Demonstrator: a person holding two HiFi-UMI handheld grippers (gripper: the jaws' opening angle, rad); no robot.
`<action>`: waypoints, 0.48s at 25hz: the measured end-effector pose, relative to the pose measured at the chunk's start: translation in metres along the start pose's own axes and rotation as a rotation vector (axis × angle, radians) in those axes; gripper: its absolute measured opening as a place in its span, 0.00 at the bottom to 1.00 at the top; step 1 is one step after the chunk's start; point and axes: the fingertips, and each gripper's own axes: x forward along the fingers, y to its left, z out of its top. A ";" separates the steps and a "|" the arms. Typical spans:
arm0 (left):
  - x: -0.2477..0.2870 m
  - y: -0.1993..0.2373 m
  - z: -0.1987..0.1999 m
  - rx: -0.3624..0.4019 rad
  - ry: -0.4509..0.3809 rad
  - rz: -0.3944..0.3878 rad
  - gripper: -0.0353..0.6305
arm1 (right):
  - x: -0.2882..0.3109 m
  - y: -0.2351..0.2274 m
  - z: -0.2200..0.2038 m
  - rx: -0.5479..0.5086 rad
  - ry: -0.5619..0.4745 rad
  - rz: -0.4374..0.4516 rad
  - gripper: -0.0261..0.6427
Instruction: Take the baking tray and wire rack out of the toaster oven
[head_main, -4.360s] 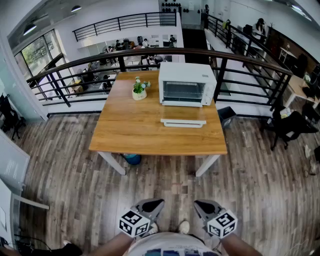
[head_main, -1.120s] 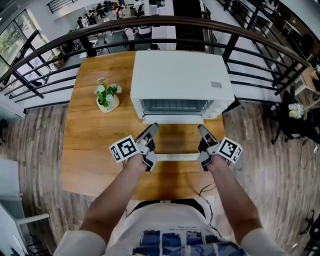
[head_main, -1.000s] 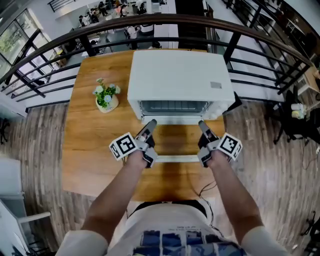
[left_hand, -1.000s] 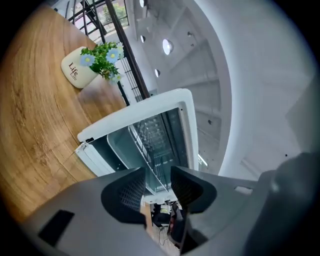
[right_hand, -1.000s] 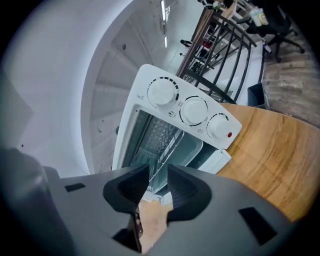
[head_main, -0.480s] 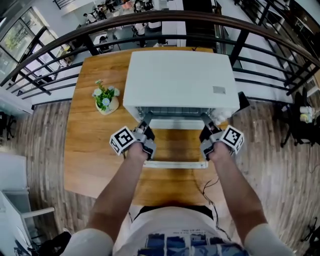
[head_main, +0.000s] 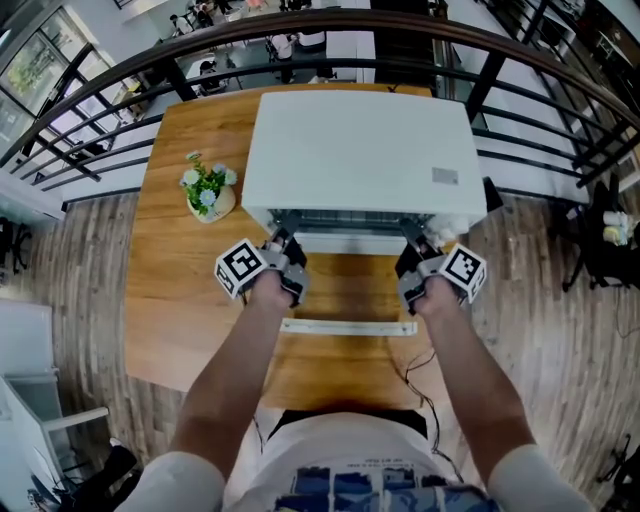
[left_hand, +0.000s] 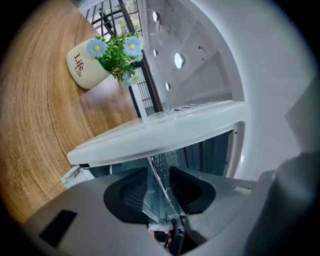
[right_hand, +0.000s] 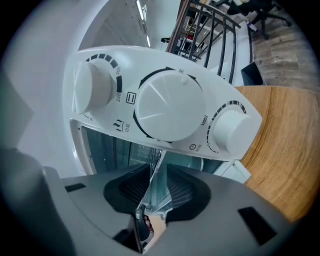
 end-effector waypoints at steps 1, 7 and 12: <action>0.001 -0.001 0.002 0.002 -0.001 -0.001 0.24 | 0.001 0.001 0.001 0.003 -0.007 0.004 0.18; 0.004 0.001 0.008 0.011 -0.002 -0.012 0.09 | 0.001 0.001 0.005 0.009 -0.034 0.017 0.08; 0.001 0.002 0.007 -0.017 -0.006 -0.025 0.08 | -0.003 0.001 0.004 0.040 -0.049 0.028 0.07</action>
